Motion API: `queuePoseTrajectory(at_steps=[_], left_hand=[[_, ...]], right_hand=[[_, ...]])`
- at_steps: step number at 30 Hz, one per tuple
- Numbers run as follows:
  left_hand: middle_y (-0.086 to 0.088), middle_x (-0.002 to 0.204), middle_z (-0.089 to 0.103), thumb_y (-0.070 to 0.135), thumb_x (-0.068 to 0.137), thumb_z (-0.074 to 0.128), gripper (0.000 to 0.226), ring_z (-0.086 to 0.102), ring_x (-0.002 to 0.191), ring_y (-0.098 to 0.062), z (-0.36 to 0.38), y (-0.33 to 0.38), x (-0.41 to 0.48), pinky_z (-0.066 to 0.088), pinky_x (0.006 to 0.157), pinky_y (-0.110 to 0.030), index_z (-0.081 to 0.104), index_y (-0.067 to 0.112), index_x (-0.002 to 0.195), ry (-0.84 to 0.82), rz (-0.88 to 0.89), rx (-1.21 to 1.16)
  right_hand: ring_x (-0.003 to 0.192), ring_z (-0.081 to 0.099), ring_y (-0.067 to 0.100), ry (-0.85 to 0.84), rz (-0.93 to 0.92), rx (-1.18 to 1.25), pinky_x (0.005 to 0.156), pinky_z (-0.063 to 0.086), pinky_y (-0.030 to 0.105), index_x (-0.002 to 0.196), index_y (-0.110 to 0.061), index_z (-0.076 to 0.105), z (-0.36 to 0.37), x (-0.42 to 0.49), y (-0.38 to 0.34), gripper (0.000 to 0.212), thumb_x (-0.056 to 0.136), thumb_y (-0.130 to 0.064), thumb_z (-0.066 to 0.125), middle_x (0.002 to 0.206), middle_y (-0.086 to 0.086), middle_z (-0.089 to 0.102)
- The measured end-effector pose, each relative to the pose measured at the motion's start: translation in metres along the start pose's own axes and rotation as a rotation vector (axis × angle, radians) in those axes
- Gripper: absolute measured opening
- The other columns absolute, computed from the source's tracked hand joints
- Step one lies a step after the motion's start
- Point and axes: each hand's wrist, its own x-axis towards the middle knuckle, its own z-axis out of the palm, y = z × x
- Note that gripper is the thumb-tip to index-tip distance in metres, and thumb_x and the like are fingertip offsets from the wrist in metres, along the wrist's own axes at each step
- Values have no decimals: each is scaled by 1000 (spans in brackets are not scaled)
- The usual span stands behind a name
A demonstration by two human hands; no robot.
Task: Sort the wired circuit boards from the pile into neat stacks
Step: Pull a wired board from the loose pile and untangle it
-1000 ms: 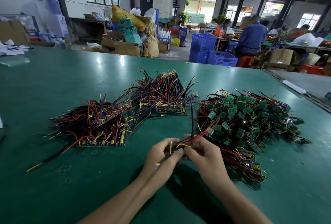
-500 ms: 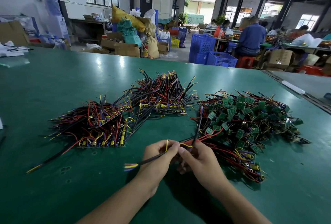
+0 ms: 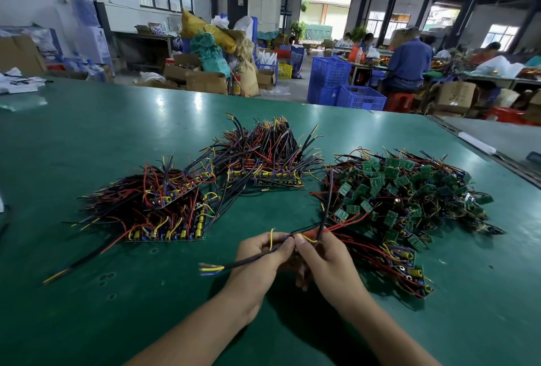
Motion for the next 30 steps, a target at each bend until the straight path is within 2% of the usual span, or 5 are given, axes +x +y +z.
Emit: queuePoseTrajectory(at_steps=[3, 10, 15, 23, 30], left_hand=[[-30, 81, 67, 12, 90, 62, 22, 63, 67, -35, 1, 1, -1, 54, 70, -46, 62, -9, 99, 1, -18, -1], [-15, 86, 67, 4, 87, 66, 22, 64, 99, -35, -5, 1, 5, 39, 107, -50, 66, 12, 108, 65, -50, -29], [-30, 87, 65, -4, 87, 60, 13, 58, 79, -39, -5, 6, 3, 42, 96, -61, 62, -11, 99, 64, -89, -93], [-32, 87, 65, -3, 83, 60, 23, 61, 61, -34, -6, 11, 0, 52, 66, -40, 59, -17, 101, -6, -104, -181], [-33, 94, 64, 2, 75, 65, 37, 59, 67, -34, -6, 13, -1, 47, 78, -48, 60, -17, 106, 6, -121, -212]], right_hand=[[44, 60, 27, -9, -29, -35, 42, 47, 33, 85, -34, 57, 0, 0, 0, 9, 93, -36, 59, 55, 6, 61], [45, 56, 21, -64, -75, -41, 43, 42, 27, 86, -37, 57, 0, -1, -2, 17, 99, -25, 55, 62, 3, 61], [45, 52, 18, -89, -59, 22, 42, 40, 24, 98, -8, 55, 3, -2, -5, 7, 100, -13, 52, 62, 5, 57], [49, 52, 18, -125, -35, 119, 43, 41, 23, 100, -3, 55, 3, -4, -8, 11, 100, -13, 50, 62, 2, 59], [51, 54, 17, -144, -27, 172, 44, 42, 24, 100, -8, 55, 4, -3, -5, 22, 93, -28, 52, 65, 2, 60]])
